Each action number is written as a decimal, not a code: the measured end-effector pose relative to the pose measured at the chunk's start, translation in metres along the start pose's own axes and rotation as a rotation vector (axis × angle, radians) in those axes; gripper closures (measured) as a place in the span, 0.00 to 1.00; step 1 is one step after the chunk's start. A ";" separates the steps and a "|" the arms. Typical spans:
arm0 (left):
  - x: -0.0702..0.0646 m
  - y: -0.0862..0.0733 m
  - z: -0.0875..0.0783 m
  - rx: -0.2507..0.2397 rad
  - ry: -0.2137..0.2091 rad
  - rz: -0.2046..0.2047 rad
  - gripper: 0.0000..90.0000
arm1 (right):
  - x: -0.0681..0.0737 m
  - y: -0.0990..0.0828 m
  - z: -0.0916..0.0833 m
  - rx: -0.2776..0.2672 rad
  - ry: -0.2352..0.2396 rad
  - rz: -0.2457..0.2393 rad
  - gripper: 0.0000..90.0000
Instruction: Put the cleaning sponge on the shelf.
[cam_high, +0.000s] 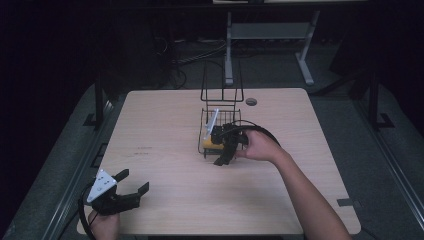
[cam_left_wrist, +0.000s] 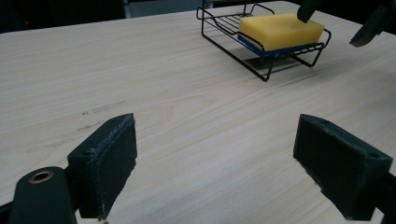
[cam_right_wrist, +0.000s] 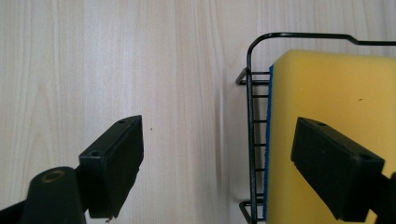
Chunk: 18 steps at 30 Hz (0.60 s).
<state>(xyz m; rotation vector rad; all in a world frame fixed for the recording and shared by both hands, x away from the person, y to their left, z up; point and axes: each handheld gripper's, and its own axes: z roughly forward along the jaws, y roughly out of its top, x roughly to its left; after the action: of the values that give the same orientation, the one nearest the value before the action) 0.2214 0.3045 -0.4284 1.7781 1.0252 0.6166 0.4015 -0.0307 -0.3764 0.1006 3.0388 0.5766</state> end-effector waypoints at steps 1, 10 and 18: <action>0.000 0.000 0.000 0.000 -0.001 0.000 0.14 | 0.002 -0.002 0.001 0.000 0.005 0.004 0.19; -0.002 0.000 0.001 0.006 0.003 0.005 0.14 | 0.008 -0.010 -0.002 -0.021 0.011 0.011 0.19; -0.003 0.000 0.001 0.008 -0.002 0.004 0.14 | 0.015 -0.021 0.002 -0.030 0.014 0.024 0.18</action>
<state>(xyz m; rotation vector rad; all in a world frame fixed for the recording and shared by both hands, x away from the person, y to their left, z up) 0.2207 0.3015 -0.4289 1.7881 1.0244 0.6138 0.3858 -0.0487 -0.3865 0.1333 3.0451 0.6276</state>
